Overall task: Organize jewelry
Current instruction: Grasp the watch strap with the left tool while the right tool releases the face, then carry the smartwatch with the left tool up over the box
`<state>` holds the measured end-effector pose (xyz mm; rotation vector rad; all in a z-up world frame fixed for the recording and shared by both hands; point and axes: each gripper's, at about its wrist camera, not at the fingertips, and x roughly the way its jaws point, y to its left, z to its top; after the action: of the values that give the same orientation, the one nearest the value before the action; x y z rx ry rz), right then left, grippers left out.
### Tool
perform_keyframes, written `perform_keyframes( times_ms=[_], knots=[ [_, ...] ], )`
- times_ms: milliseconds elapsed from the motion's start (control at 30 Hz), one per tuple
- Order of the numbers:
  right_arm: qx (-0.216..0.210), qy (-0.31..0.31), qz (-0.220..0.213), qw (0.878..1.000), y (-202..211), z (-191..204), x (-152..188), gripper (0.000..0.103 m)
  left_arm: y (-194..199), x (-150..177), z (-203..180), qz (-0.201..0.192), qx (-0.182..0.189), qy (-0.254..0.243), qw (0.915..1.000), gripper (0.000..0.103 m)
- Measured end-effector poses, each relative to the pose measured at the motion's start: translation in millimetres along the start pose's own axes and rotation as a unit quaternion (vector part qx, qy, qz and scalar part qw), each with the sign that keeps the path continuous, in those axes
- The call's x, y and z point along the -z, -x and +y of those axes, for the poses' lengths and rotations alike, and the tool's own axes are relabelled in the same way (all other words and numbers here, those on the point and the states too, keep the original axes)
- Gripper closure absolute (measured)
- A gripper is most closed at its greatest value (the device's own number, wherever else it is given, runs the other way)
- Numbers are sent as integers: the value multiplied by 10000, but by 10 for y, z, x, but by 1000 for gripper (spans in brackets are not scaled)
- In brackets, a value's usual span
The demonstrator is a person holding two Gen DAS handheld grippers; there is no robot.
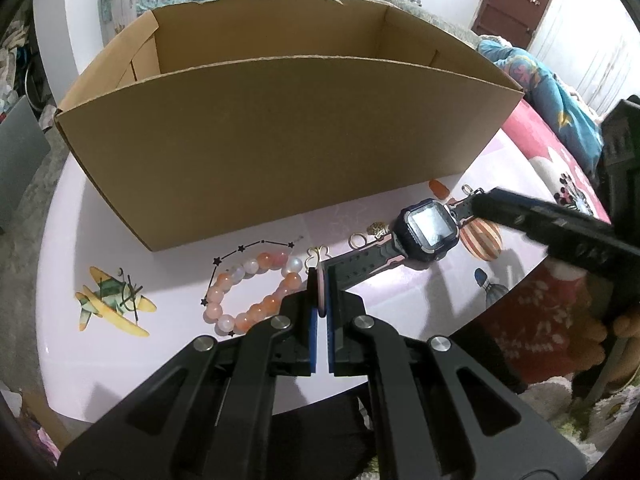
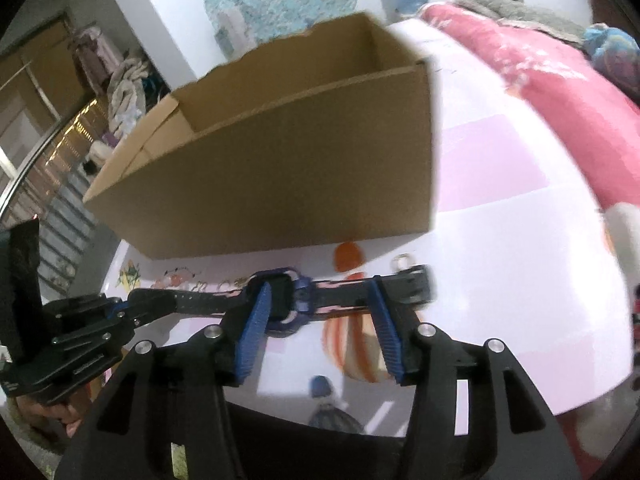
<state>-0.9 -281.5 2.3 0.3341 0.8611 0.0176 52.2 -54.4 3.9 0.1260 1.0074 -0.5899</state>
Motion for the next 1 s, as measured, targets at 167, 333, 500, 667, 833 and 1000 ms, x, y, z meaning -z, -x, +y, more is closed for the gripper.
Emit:
perform_keyframes(
  times_ms=[167,333,500,667,833,1000],
  knots=[
    [210,-227,-50,9995,132,-257,17,53,-16,12,-13,2,-62,-36,10000,100],
    [287,-396,76,9988,53,-378,11,53,-30,16,-15,8,-51,-20,10000,100],
    [244,-513,193,9982,-79,-408,-23,56,-46,9,-20,16,-55,-43,10000,100],
    [-56,-723,345,9968,-189,-445,-9,61,-60,11,-22,22,-56,-28,10000,100],
    [-277,-781,242,9963,-136,-432,-7,61,-70,10,-14,32,-53,-17,10000,100],
    [-621,-838,58,9945,-53,-435,-25,61,-70,8,-14,37,-61,-28,10000,100]
  ],
)
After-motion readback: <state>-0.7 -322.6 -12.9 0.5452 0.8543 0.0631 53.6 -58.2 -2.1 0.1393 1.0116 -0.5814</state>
